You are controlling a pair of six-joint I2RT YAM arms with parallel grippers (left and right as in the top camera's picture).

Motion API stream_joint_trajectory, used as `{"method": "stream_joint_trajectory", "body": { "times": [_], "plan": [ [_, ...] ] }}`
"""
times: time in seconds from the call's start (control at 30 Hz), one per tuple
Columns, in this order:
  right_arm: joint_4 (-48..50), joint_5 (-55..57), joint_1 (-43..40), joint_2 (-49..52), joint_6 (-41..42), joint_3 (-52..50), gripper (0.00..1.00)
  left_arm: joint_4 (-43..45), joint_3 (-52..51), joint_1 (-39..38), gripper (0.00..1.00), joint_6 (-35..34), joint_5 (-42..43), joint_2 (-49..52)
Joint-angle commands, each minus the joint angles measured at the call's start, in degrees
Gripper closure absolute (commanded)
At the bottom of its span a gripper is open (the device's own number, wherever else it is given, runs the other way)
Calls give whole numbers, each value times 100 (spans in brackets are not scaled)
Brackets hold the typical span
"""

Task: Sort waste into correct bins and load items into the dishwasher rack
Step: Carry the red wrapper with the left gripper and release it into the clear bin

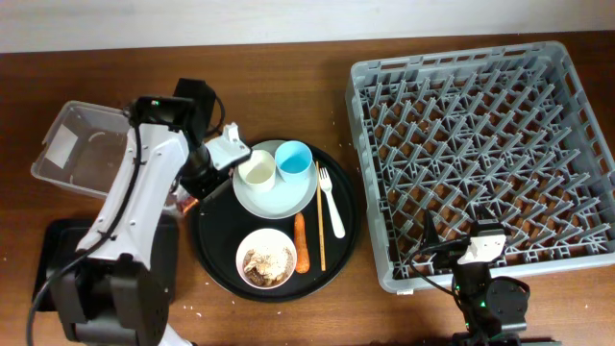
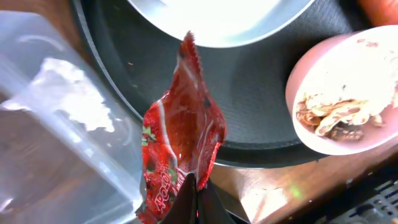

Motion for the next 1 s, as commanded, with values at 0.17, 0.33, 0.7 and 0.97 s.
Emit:
{"method": "stream_joint_trajectory", "body": {
  "times": [0.17,0.33,0.7,0.97],
  "plan": [
    [-26,28,31,-37,31,-31,1,1023,1001,1145,100,-3274,-535,-39],
    [-26,28,31,-37,31,-31,1,1606,258,2063,100,-3635,-514,-17],
    [-26,28,31,-37,31,-31,1,2946,-695,2830,46,-4236,-452,105],
    [-26,28,31,-37,31,-31,1,2855,-695,3204,99,-4236,-455,518]
  ]
}}
